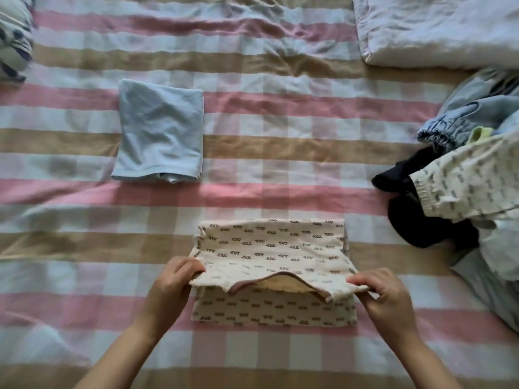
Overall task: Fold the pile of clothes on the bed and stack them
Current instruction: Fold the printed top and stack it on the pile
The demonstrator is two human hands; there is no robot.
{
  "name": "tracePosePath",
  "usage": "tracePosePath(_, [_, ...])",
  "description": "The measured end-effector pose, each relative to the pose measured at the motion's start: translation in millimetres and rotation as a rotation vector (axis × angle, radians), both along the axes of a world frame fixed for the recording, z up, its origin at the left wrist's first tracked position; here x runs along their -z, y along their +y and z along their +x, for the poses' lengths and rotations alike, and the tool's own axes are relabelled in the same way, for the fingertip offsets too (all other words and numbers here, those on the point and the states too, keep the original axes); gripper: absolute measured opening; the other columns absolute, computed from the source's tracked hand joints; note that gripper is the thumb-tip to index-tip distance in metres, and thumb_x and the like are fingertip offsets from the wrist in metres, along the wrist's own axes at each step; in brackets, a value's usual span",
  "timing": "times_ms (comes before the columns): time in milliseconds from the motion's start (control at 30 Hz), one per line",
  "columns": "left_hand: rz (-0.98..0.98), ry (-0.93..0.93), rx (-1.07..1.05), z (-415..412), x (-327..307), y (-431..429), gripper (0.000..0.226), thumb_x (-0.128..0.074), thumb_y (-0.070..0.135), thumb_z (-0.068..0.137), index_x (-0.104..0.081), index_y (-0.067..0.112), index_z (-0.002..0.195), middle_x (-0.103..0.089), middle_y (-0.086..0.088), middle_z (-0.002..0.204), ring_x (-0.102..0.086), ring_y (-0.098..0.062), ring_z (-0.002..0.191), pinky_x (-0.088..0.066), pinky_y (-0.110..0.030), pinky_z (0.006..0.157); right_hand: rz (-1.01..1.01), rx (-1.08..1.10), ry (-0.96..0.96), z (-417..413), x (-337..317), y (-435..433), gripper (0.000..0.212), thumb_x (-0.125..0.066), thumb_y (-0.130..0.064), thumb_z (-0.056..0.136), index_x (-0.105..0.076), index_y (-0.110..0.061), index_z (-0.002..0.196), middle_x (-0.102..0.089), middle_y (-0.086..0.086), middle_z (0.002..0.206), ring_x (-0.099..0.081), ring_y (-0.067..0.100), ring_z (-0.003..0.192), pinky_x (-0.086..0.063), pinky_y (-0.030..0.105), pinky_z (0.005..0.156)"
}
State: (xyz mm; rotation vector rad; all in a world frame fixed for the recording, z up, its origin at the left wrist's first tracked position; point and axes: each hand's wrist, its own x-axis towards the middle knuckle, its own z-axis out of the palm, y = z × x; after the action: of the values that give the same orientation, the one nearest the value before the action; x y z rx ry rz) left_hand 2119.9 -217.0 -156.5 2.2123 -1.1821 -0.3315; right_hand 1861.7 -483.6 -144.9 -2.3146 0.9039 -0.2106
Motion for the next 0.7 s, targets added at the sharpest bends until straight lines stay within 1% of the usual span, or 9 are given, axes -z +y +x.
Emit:
tracePosePath(133, [-0.033,-0.002,0.035,-19,15,22,0.019,-0.05,-0.002,0.075,-0.055,0.012,0.087,-0.064,-0.012,0.08,-0.051,-0.015,0.083,-0.043,-0.024,0.073,-0.068,-0.014,0.009,-22,17,23,0.023,-0.062,0.003,0.054,-0.072,-0.009,0.07,-0.069,0.003,0.072,-0.047,0.009,0.078,-0.039,0.015,0.068])
tracePosePath(233, [0.039,-0.053,0.078,-27,27,32,0.022,-0.055,-0.005,0.071,-0.059,0.009,0.087,-0.065,-0.011,0.082,-0.049,-0.017,0.085,-0.044,-0.028,0.072,-0.144,-0.055,0.054,-30,28,32,0.03,-0.071,0.017,0.051,-0.073,-0.006,0.069,-0.07,0.005,0.074,-0.049,0.015,0.08,-0.041,0.026,0.069])
tracePosePath(267, [0.076,-0.074,0.107,-28,29,34,0.018,-0.051,0.0,0.074,-0.063,0.008,0.085,-0.065,-0.01,0.083,-0.049,-0.017,0.085,-0.044,-0.029,0.071,-0.159,-0.069,0.076,-32,30,34,0.033,-0.074,0.02,0.048,-0.073,-0.006,0.069,-0.069,0.004,0.074,-0.051,0.017,0.08,-0.043,0.028,0.068])
tracePosePath(333, [0.145,-0.108,0.22,-30,30,38,0.029,-0.042,0.008,0.074,-0.069,0.008,0.084,-0.067,-0.008,0.088,-0.049,-0.018,0.089,-0.044,-0.03,0.073,-0.197,-0.092,0.111,-34,31,36,0.031,-0.076,0.018,0.049,-0.073,-0.008,0.066,-0.069,0.004,0.074,-0.055,0.022,0.077,-0.049,0.033,0.063])
tracePosePath(433, [0.168,-0.095,0.354,-24,22,38,0.039,-0.04,0.012,0.068,-0.065,0.012,0.098,-0.064,-0.006,0.1,-0.048,-0.02,0.1,-0.04,-0.028,0.084,-0.166,-0.005,0.117,-31,29,33,0.035,-0.065,0.021,0.052,-0.073,-0.007,0.073,-0.068,0.008,0.078,-0.058,0.03,0.078,-0.041,0.027,0.069])
tracePosePath(467, [0.139,-0.066,0.304,-22,21,34,0.04,-0.04,0.013,0.068,-0.061,0.013,0.102,-0.062,-0.007,0.102,-0.047,-0.02,0.1,-0.039,-0.029,0.086,-0.141,0.064,0.099,-24,28,31,0.036,-0.055,0.017,0.055,-0.073,-0.005,0.077,-0.068,0.01,0.081,-0.058,0.034,0.079,-0.038,0.025,0.07])
tracePosePath(533, [0.047,0.063,0.011,-16,19,16,0.035,-0.041,0.013,0.074,-0.059,0.01,0.104,-0.059,-0.008,0.102,-0.047,-0.021,0.099,-0.037,-0.028,0.086,-0.077,0.227,0.051,-3,28,25,0.037,-0.044,0.01,0.064,-0.071,-0.002,0.087,-0.067,0.013,0.088,-0.057,0.037,0.085,-0.035,0.025,0.075])
tracePosePath(633, [-0.005,0.354,-0.613,5,25,-25,0.019,-0.048,0.012,0.092,-0.058,0.003,0.105,-0.056,-0.012,0.104,-0.051,-0.029,0.098,-0.041,-0.04,0.09,0.05,0.462,0.039,38,36,12,0.02,-0.051,0.002,0.086,-0.065,-0.001,0.101,-0.063,0.016,0.1,-0.052,0.035,0.099,-0.038,0.037,0.085])
tracePosePath(700, [0.041,0.608,-0.771,22,30,-44,0.017,-0.05,0.02,0.094,-0.057,0.006,0.1,-0.06,-0.016,0.097,-0.058,-0.031,0.085,-0.048,-0.05,0.082,0.102,0.583,0.089,58,45,3,0.021,-0.058,-0.014,0.089,-0.062,-0.002,0.105,-0.059,0.019,0.106,-0.046,0.035,0.106,-0.034,0.039,0.09])
